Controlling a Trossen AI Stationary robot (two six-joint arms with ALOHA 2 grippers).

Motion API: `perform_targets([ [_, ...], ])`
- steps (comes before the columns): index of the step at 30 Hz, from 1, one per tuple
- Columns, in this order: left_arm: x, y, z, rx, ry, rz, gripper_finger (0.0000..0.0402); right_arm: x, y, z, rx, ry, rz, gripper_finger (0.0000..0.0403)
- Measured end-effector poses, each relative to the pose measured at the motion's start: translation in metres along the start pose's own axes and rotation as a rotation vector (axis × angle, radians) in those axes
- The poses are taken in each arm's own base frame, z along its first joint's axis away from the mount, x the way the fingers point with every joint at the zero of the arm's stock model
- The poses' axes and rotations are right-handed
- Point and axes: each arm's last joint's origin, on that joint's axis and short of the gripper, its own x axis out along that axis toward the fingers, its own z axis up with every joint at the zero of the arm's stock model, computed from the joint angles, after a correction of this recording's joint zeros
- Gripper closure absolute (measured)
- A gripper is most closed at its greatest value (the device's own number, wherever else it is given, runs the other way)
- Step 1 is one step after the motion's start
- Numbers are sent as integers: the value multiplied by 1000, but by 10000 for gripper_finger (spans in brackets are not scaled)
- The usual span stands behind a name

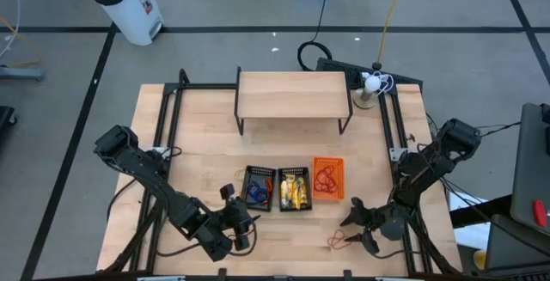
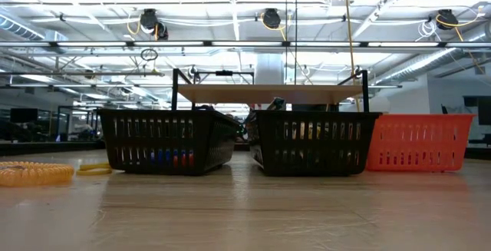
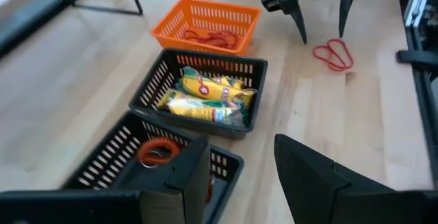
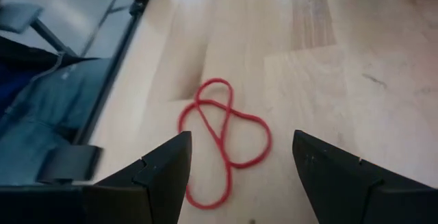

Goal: Pick & Place Office Desk Supplies
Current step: Put the rubber band into the orange basket

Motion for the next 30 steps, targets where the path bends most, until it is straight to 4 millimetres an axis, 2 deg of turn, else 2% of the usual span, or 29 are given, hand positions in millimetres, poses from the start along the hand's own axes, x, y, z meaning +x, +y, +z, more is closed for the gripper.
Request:
perform_targets([
  [20,-16,-19,-8,-137,-16,-108,236,-3,6,-4,1,8,43,161],
  [30,-19,-22,-11,-176,-2,-132,236,-3,-1,-9,-16,57,-29,161],
])
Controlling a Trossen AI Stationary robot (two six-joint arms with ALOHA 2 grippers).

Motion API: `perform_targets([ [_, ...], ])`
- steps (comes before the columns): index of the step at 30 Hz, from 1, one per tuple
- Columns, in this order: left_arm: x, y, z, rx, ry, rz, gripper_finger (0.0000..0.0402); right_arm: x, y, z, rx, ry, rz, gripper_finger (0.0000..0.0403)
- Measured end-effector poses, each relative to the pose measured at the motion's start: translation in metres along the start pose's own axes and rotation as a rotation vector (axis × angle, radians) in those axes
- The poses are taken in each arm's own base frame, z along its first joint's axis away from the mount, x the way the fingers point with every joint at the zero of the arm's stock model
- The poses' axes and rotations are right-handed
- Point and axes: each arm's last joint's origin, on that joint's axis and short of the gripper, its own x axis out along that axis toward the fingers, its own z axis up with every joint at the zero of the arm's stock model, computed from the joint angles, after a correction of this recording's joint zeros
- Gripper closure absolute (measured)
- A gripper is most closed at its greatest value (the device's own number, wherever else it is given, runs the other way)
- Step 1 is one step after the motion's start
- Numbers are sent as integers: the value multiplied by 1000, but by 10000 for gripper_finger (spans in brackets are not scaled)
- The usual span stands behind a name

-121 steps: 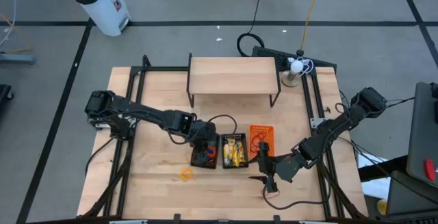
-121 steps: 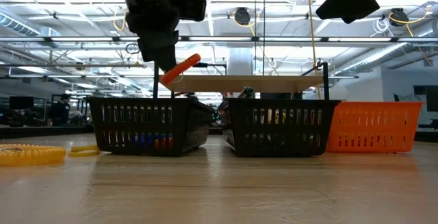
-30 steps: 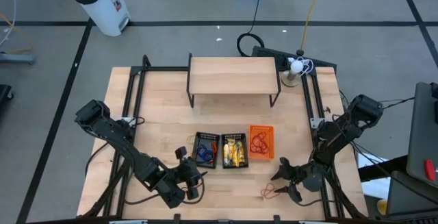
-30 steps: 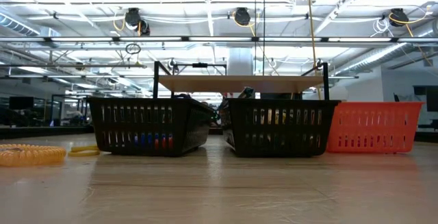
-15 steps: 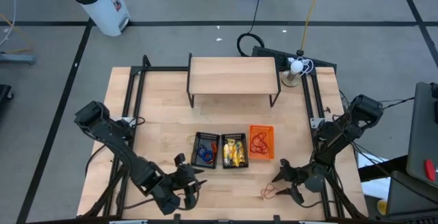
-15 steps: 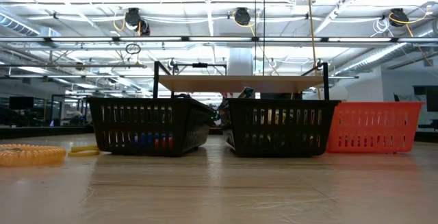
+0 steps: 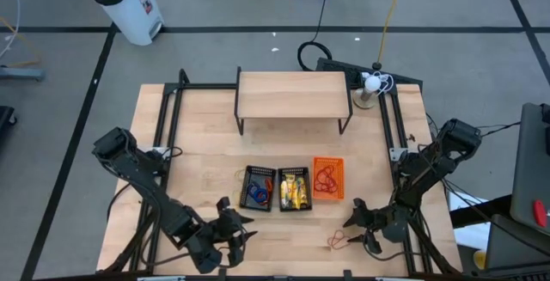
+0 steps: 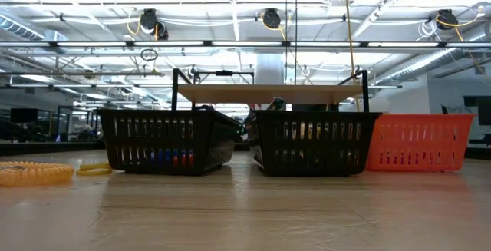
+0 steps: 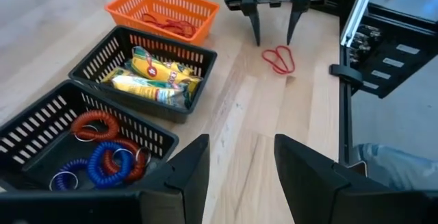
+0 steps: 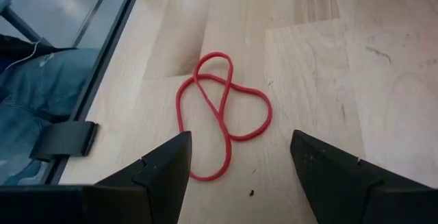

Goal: Pick & Place Office Desk Supplies
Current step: Put the rubber band into the orange basket

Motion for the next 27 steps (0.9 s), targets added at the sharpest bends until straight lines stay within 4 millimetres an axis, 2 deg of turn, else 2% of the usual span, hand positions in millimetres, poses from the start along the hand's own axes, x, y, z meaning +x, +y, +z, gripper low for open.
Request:
perform_targets([
  [8,0,-1,-1,-19,26,-21,236,4,-4,1,2,-1,-27,161],
  [19,2,0,2,4,17,-25,236,25,-2,-7,-60,-73,47,161],
  [27,2,-3,3,-38,14,-55,236,42,3,-13,-60,-57,14,161],
])
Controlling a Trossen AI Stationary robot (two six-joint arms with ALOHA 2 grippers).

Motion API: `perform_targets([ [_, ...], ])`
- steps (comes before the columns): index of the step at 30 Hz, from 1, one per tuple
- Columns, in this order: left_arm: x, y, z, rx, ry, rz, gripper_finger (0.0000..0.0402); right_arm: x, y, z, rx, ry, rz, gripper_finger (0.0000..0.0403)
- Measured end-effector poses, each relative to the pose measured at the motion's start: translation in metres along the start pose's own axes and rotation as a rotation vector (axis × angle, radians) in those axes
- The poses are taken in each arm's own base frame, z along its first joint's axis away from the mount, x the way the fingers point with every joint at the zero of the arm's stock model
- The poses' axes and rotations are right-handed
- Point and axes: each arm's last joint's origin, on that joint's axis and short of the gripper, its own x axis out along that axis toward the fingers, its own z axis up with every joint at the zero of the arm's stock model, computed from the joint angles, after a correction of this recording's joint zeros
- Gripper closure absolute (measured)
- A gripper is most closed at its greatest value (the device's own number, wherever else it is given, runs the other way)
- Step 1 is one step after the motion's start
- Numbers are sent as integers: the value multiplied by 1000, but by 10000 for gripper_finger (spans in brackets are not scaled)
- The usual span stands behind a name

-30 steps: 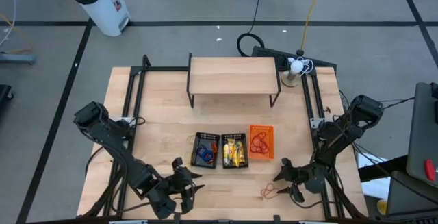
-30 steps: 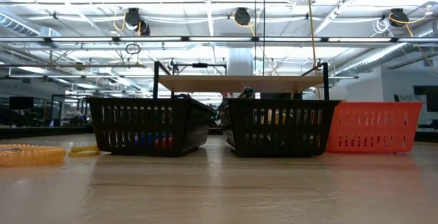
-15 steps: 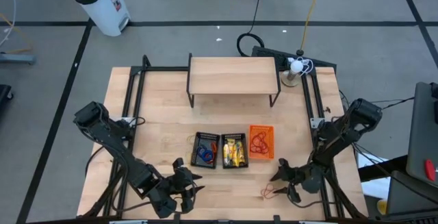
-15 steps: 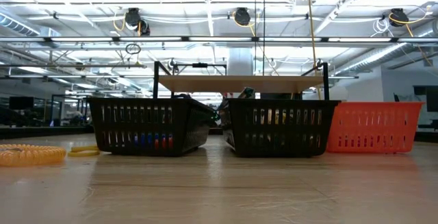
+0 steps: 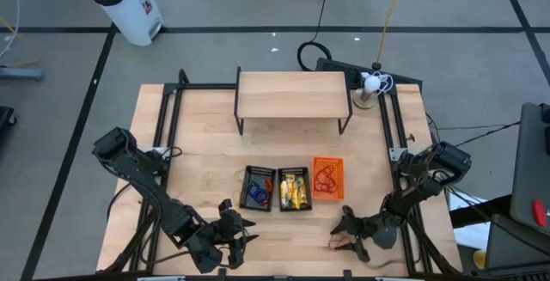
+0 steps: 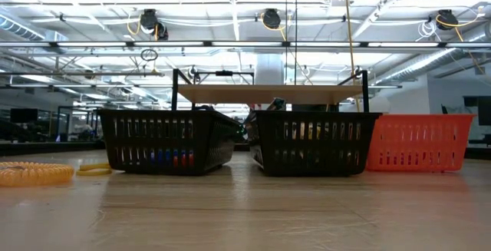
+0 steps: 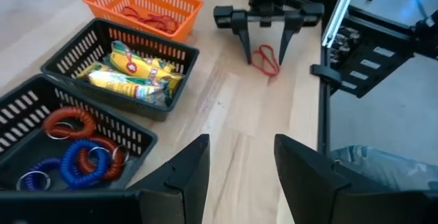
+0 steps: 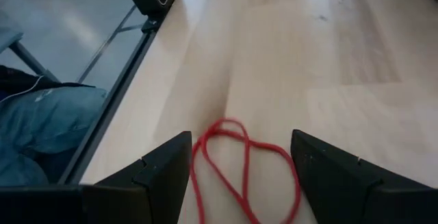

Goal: Pick & Place Office Desk Supplies
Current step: Put the rubber band into the orange basket

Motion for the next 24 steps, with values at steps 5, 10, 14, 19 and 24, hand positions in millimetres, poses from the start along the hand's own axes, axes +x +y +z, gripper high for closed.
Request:
perform_targets([
  [5,0,-3,2,-27,-10,-27,236,7,1,-4,-27,30,-24,161],
  [10,0,-4,2,-40,-3,-48,236,6,-5,-10,-32,81,-85,167],
  [14,0,-4,2,-39,5,-54,236,6,-7,-11,-25,97,-109,187],
  [19,0,-4,2,-35,5,-54,236,6,-8,-13,-27,109,-126,216],
  [24,0,-4,2,-37,5,-54,236,5,-11,-15,-32,133,-155,242],
])
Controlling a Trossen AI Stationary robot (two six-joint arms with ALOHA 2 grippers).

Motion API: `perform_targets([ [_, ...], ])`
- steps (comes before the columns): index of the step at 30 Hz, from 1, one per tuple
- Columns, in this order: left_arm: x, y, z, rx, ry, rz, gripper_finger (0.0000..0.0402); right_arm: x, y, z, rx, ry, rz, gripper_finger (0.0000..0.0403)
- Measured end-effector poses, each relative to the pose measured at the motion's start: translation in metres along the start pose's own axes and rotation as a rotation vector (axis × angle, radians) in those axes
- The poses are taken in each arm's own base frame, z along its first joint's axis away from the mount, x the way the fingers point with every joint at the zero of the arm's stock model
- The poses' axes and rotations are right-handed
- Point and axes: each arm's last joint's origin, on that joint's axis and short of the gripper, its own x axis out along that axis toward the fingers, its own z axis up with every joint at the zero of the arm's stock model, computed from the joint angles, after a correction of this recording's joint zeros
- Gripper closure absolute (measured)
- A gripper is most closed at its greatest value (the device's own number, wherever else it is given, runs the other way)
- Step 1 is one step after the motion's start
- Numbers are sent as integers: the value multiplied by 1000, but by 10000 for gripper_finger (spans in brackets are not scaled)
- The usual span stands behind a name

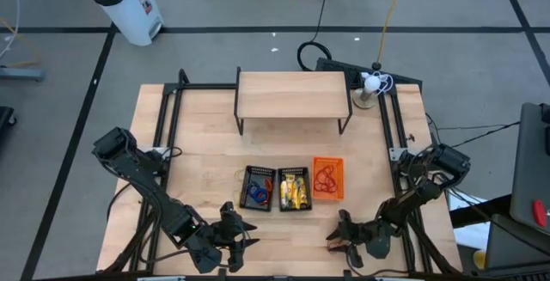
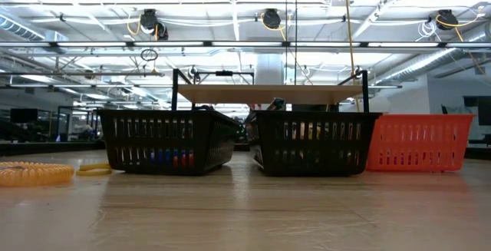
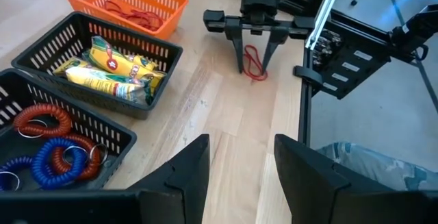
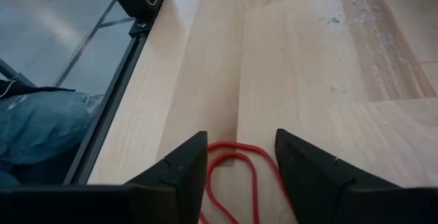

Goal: Pick & Place Office Desk Supplies
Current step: Put the rubber band into the orange basket

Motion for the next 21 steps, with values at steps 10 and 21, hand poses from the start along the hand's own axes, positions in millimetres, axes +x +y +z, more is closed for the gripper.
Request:
perform_targets([
  [10,0,0,0,-5,4,-3,236,0,-2,-2,-28,20,-24,291],
  [21,0,0,0,-6,4,-4,236,-1,-5,-2,15,-1,-71,397],
])
